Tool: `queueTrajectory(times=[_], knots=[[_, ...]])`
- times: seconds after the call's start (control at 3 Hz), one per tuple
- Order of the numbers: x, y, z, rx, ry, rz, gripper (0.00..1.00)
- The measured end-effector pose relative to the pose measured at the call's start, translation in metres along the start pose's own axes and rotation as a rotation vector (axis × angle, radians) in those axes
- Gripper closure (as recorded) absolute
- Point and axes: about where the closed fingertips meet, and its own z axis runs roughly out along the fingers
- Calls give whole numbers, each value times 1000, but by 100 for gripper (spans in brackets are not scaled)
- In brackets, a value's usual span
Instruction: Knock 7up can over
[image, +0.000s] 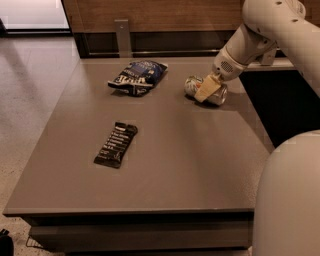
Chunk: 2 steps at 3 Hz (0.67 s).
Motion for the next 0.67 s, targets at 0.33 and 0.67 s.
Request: queueTrajectory(times=[0.33,0.67], knots=[[-1,0,1,-3,1,0,75],[-1,0,1,-3,1,0,53]])
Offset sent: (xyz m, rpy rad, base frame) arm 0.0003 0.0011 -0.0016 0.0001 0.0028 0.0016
